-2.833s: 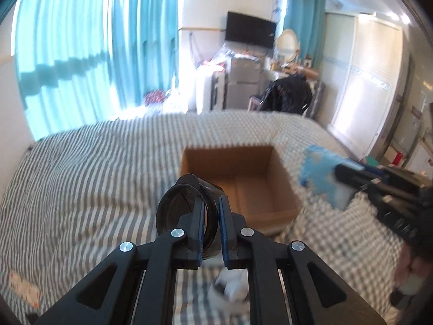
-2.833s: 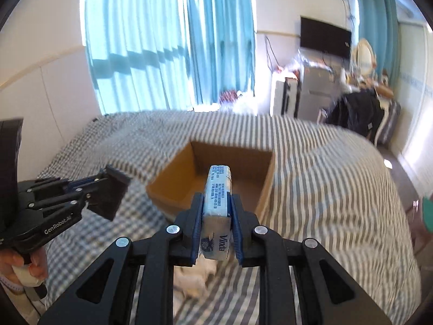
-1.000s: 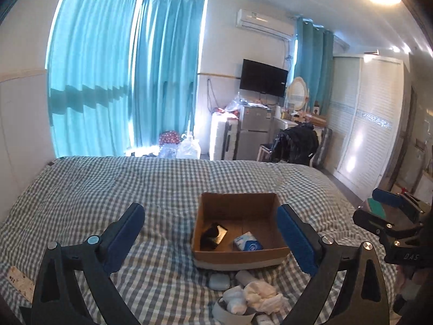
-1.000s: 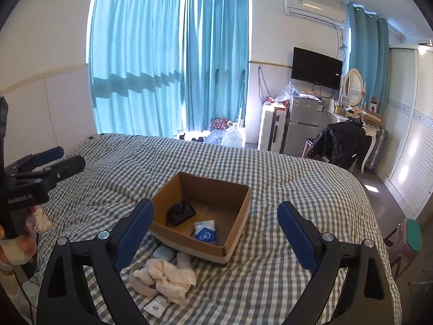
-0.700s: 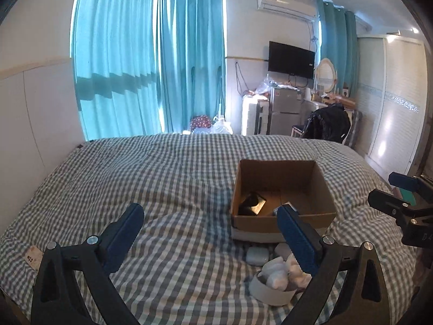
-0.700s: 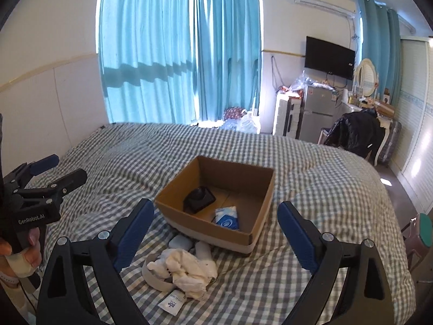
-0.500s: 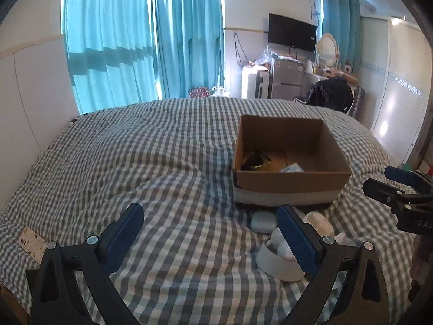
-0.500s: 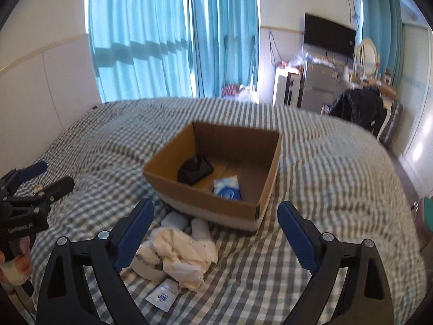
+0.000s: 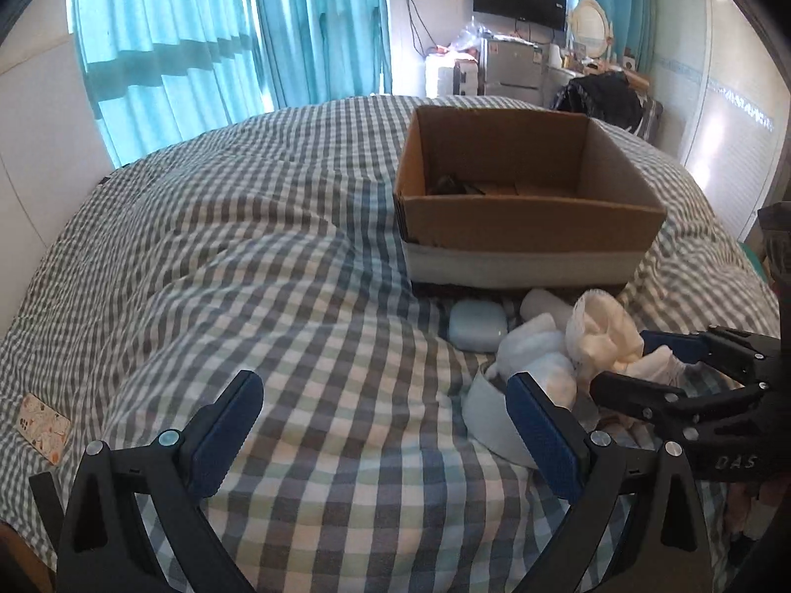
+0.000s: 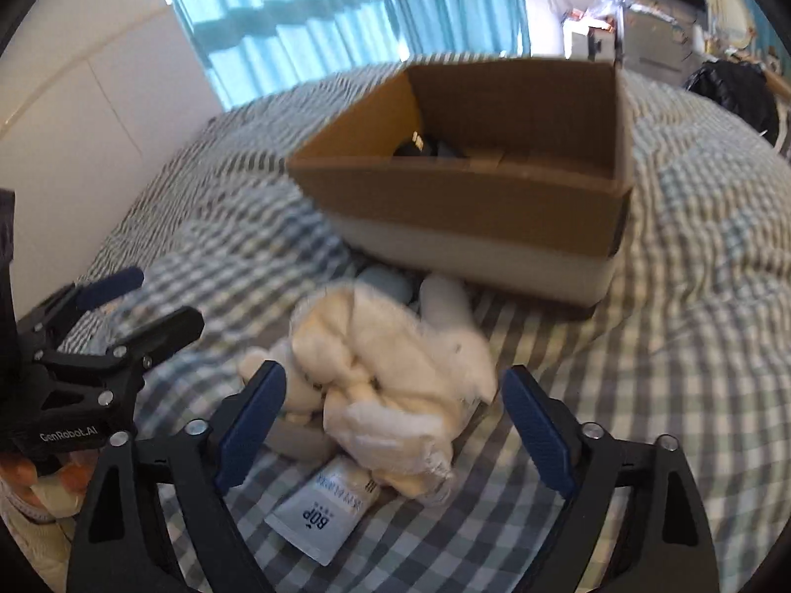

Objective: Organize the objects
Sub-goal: 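Grasp the white cloth with the right gripper while the left grasps the tape roll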

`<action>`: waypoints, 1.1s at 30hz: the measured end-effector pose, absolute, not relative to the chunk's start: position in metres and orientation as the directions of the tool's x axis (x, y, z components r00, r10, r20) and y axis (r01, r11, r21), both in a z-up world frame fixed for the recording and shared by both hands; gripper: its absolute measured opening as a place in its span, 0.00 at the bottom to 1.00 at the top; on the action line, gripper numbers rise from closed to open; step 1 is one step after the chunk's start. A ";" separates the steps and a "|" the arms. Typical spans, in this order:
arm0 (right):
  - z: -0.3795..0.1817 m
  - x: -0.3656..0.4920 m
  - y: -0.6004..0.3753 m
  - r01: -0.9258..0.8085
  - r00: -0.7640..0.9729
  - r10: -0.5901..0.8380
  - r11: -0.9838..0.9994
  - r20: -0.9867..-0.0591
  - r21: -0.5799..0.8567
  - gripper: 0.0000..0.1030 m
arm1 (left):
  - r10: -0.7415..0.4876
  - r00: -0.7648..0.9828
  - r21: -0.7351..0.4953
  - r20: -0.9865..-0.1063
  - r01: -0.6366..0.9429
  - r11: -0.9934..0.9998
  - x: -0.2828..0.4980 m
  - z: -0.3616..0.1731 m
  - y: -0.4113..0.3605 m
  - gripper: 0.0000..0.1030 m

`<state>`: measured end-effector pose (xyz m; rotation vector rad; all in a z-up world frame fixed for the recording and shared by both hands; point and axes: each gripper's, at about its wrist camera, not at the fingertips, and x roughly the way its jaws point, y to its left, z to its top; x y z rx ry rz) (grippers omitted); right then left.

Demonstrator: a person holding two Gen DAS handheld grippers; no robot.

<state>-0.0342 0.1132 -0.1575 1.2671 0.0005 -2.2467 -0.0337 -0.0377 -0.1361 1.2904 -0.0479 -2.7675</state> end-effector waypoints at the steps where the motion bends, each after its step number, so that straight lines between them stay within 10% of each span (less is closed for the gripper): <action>1: -0.161 -0.033 0.114 0.462 -0.387 -0.469 -0.844 -0.794 0.273 0.64 | -0.085 -0.635 0.063 -0.768 0.057 -0.996 -0.034 -0.138 -0.038 0.98; 5: -0.156 -0.025 0.119 0.466 -0.397 -0.483 -0.839 -0.780 0.283 0.22 | -0.053 -0.599 0.042 -0.799 0.034 -0.999 -0.033 -0.146 -0.034 0.98; 33: -0.132 -0.023 0.175 0.331 -0.547 -0.411 -0.907 -0.730 0.262 0.22 | 0.149 -0.441 -0.105 -0.885 -0.124 -0.987 -0.102 -0.193 0.029 0.98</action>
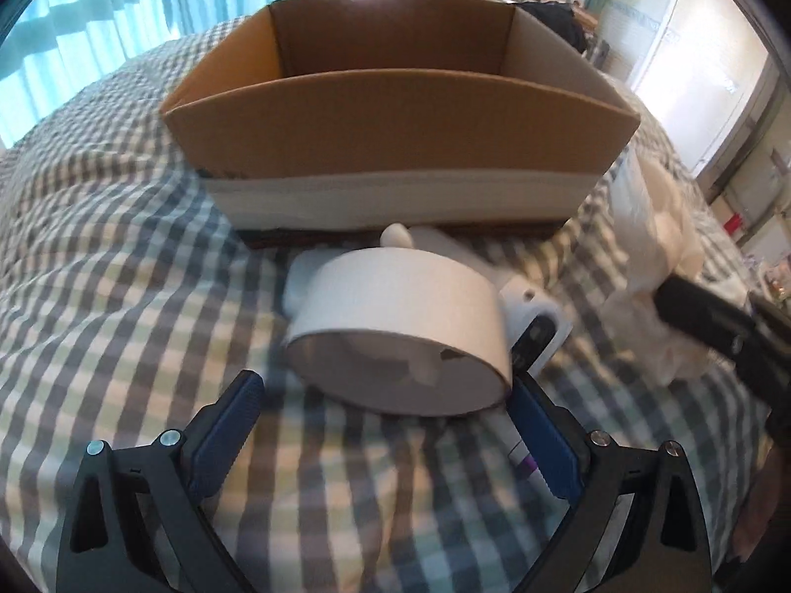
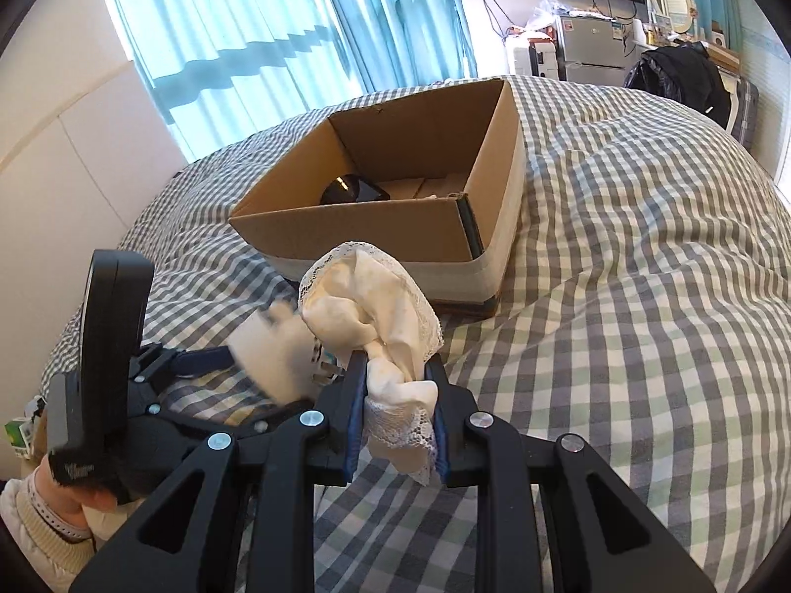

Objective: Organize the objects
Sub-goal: 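Grasp the white cloth with the right gripper while the left grasps the tape roll, then lower the tape roll and cloth into the box and release both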

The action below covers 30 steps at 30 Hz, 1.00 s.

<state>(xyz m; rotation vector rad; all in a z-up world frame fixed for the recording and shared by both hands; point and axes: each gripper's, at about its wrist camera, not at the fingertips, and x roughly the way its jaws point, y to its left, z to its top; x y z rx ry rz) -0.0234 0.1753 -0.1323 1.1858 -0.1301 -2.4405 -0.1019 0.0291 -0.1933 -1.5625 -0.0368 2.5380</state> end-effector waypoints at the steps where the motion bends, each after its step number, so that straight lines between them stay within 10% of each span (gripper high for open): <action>1: -0.132 -0.023 0.174 0.328 -0.548 -0.407 -0.908 -0.731 0.260 0.22 | 0.165 -0.442 -0.118 -0.882 -0.133 -0.984 -0.104 -0.193 0.030 0.98; 16: -0.126 -0.018 0.177 0.303 -0.588 -0.370 -0.925 -0.720 0.228 0.22 | 0.306 -0.439 -0.309 -0.845 -0.067 -0.949 -0.104 -0.173 0.005 0.86; 30: -0.085 0.018 0.167 0.320 -0.641 -0.328 -0.936 -0.694 0.147 0.22 | 0.185 -0.600 -0.159 -0.779 -0.097 -0.983 -0.051 -0.094 -0.021 0.86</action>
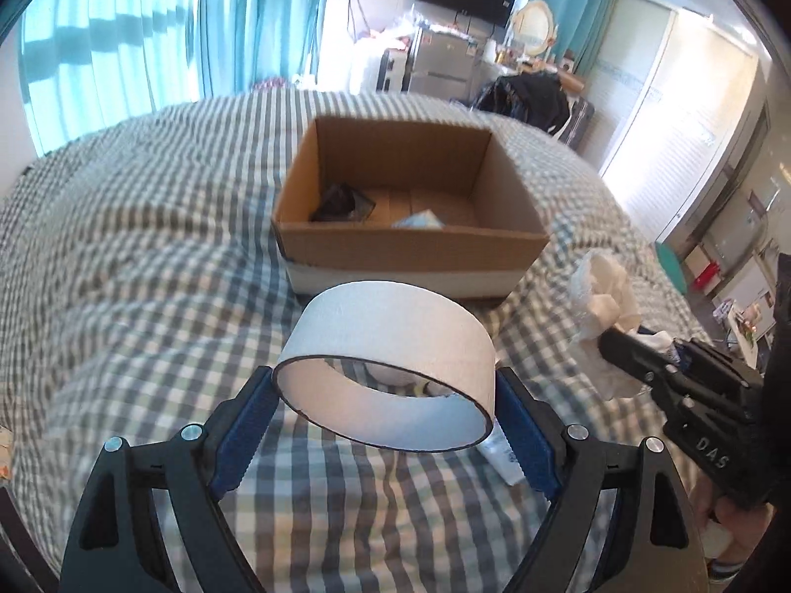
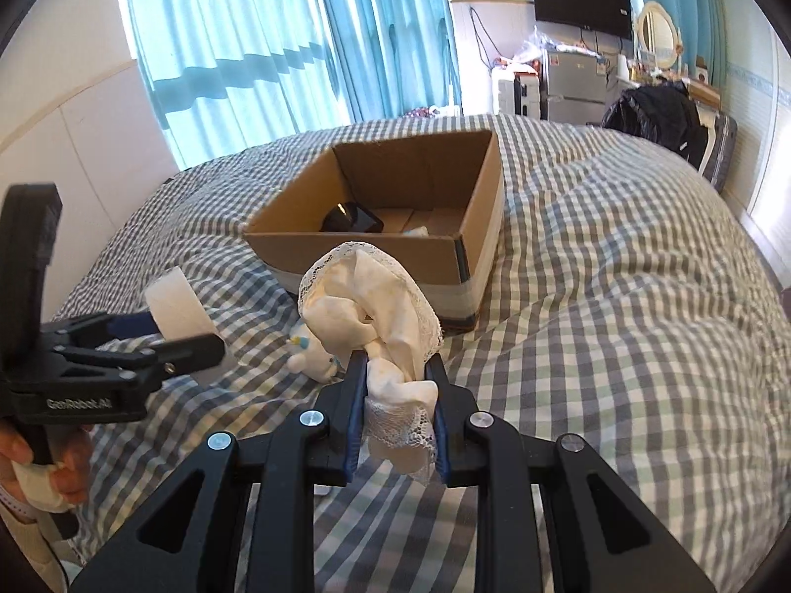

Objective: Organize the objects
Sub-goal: 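Lower the tape roll and cloth into the box and release both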

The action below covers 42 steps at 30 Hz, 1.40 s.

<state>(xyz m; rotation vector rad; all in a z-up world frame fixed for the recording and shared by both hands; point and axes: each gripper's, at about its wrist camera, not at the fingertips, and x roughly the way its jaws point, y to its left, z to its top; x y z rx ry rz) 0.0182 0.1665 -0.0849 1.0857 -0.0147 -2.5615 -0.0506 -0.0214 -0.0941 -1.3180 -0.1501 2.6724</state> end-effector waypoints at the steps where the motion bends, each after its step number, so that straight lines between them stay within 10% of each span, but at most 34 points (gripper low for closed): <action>1: -0.079 0.022 0.164 0.325 -0.649 -0.328 -0.935 -0.686 0.139 0.22 | 0.182 -0.610 -0.154 -0.771 -0.098 -0.983 -0.050 -0.091 -0.015 0.86; 25: 0.049 -0.034 0.111 0.435 -0.765 -0.367 -0.900 -0.529 -0.005 0.22 | 0.091 -0.797 0.002 -0.597 -0.114 -0.993 -0.113 0.038 -0.023 0.86; 42: -0.047 -0.209 0.102 0.382 -0.669 -0.287 -0.924 -0.686 0.013 0.22 | 0.123 -0.653 0.020 -0.748 -0.207 -0.978 -0.285 -0.107 0.001 0.86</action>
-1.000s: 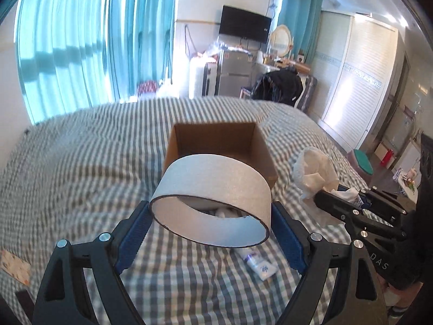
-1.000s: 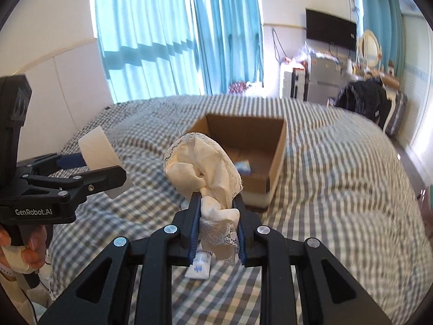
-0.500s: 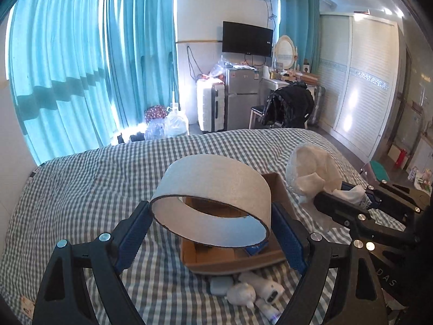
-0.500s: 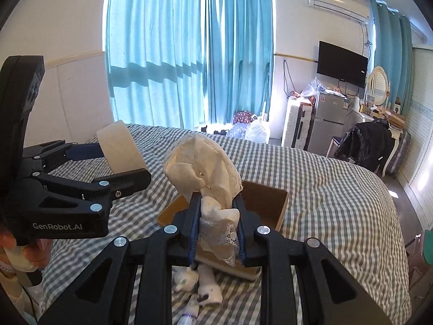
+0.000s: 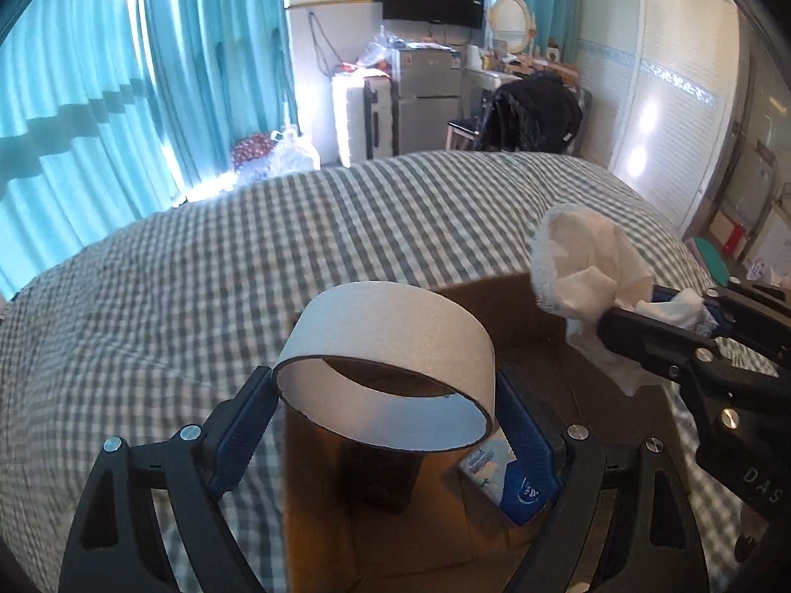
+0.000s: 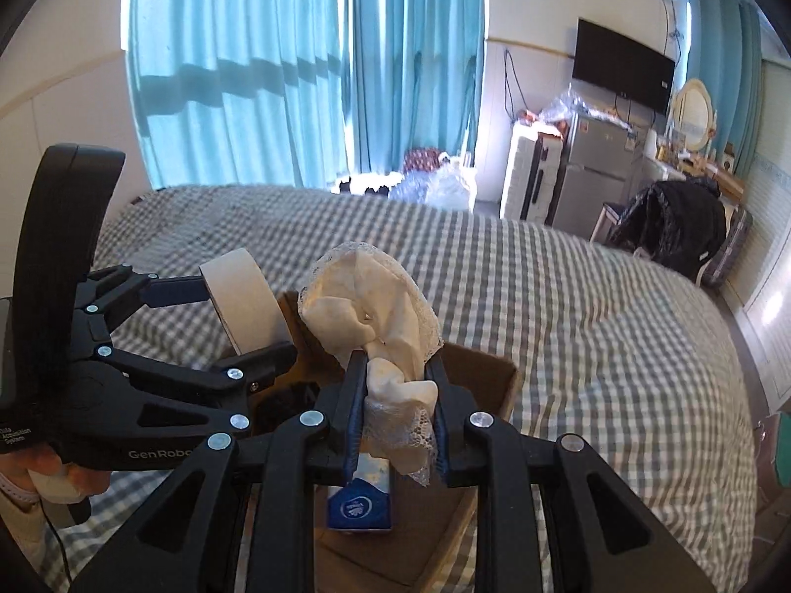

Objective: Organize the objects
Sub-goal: 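Lower the tape roll and cloth into the box and release both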

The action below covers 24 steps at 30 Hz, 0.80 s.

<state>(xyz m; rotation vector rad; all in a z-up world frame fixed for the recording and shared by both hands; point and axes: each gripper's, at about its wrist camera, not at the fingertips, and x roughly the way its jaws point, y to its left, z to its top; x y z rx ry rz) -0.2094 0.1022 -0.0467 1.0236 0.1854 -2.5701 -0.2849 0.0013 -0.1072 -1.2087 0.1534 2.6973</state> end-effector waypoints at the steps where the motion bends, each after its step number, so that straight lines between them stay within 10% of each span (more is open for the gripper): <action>1: -0.058 -0.213 0.105 0.380 -0.655 -0.289 -0.924 -0.698 0.026 0.22 | 0.127 -0.649 0.029 -0.750 -0.224 -0.974 -0.286 -0.115 0.005 0.86; 6: -0.075 -0.220 0.120 0.347 -0.632 -0.300 -0.934 -0.714 0.086 0.32 | 0.093 -0.650 0.100 -0.754 -0.254 -0.962 -0.285 -0.133 0.023 0.88; 10: -0.056 -0.209 0.144 0.325 -0.680 -0.338 -0.934 -0.651 0.147 0.64 | 0.134 -0.652 0.045 -0.746 -0.251 -0.967 -0.273 -0.123 0.022 0.94; 24: 0.038 -0.085 0.166 0.301 -0.778 -0.305 -0.948 -0.549 0.101 0.69 | 0.075 -0.735 0.058 -0.674 -0.154 -0.986 -0.161 -0.016 -0.009 0.97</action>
